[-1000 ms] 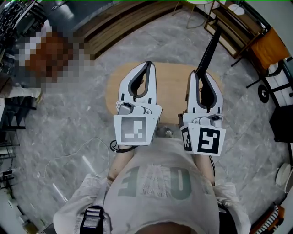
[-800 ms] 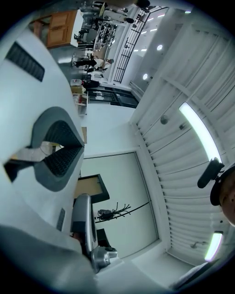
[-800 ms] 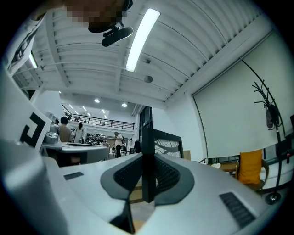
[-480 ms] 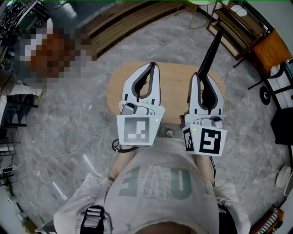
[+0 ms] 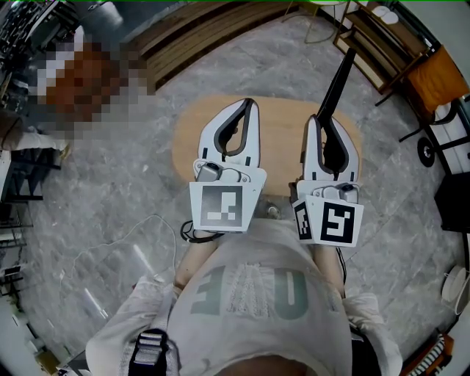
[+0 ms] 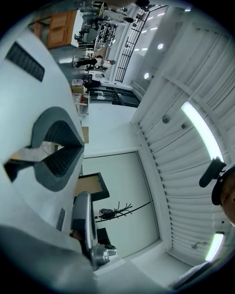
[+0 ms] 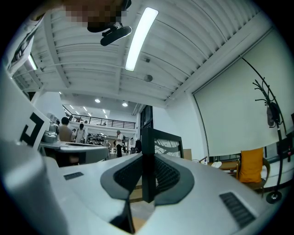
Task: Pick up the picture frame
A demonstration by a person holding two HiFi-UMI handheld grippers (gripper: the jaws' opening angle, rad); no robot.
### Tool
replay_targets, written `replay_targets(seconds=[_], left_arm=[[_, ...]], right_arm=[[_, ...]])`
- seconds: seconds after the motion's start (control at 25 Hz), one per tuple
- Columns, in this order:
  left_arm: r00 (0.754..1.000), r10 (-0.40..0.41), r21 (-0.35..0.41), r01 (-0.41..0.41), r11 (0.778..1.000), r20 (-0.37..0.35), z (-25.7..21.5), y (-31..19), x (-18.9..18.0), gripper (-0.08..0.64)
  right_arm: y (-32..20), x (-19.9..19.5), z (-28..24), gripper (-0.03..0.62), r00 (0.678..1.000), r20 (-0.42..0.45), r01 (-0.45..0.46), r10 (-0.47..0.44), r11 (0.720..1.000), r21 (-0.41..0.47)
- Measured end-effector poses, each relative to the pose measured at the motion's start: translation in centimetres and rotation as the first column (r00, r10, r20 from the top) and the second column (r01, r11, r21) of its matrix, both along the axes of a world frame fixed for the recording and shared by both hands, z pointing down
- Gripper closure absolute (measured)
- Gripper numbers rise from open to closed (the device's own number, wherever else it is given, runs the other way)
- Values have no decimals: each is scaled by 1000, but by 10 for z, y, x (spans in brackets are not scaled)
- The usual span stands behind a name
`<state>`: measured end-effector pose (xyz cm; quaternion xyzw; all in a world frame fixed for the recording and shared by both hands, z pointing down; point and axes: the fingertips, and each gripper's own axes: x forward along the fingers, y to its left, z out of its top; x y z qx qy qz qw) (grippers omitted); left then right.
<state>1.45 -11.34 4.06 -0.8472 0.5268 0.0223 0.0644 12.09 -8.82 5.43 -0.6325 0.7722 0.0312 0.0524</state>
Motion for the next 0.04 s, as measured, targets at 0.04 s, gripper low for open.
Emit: replay_targets(seconds=[0.04], left_arm=[[1000,0,-3,0,1000,0,1,0,0,551]], right_arm=[[0,0,0,511,1000,0,0,0,1000,-1]])
